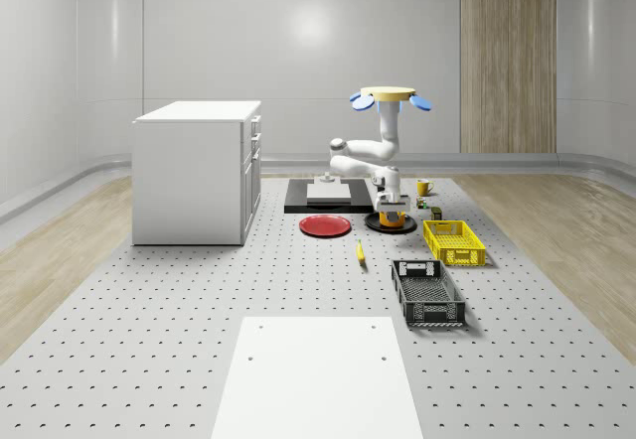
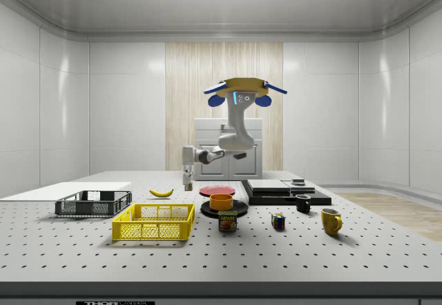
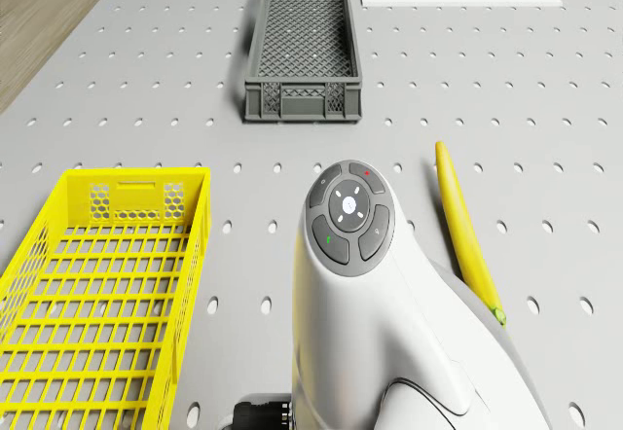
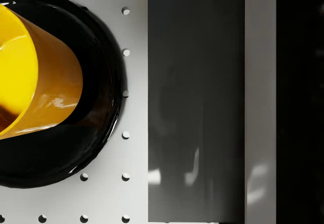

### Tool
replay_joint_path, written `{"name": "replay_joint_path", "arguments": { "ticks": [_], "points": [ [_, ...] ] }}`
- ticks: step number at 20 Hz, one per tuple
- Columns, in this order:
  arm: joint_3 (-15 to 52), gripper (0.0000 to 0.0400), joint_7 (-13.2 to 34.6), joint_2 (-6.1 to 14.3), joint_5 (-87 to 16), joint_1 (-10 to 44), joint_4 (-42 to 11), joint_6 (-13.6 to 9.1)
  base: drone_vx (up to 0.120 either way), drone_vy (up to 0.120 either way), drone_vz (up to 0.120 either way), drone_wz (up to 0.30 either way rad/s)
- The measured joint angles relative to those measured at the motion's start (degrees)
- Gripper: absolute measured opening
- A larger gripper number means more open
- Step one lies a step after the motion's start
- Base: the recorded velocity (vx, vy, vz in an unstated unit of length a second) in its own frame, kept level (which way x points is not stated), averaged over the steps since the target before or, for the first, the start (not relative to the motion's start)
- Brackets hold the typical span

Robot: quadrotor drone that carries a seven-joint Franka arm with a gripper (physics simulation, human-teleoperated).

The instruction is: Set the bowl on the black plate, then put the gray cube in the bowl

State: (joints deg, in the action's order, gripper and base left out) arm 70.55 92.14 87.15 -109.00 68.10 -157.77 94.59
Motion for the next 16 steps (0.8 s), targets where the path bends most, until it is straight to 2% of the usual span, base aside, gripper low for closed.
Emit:
{"name": "replay_joint_path", "arguments": {
  "ticks": [7,9,12,15,16],
  "points": [
    [0.0,0.025,0.0,0.1,0.1,0.0,0.0,0.1,-0.12,0.0,0.0,0.0],
    [0.0,0.025,0.0,0.2,0.1,0.1,0.0,0.2,-0.12,0.0,0.08,0.0],
    [0.0,0.025,0.1,0.2,0.1,0.1,0.0,0.2,-0.12,0.0,0.0,0.0],
    [0.0,0.025,0.1,0.3,0.1,0.1,0.0,0.3,-0.12,0.107,0.0,0.0],
    [0.0,0.025,0.1,0.3,0.1,0.1,0.0,0.3,-0.12,0.0,0.0,0.0]
  ]
}}
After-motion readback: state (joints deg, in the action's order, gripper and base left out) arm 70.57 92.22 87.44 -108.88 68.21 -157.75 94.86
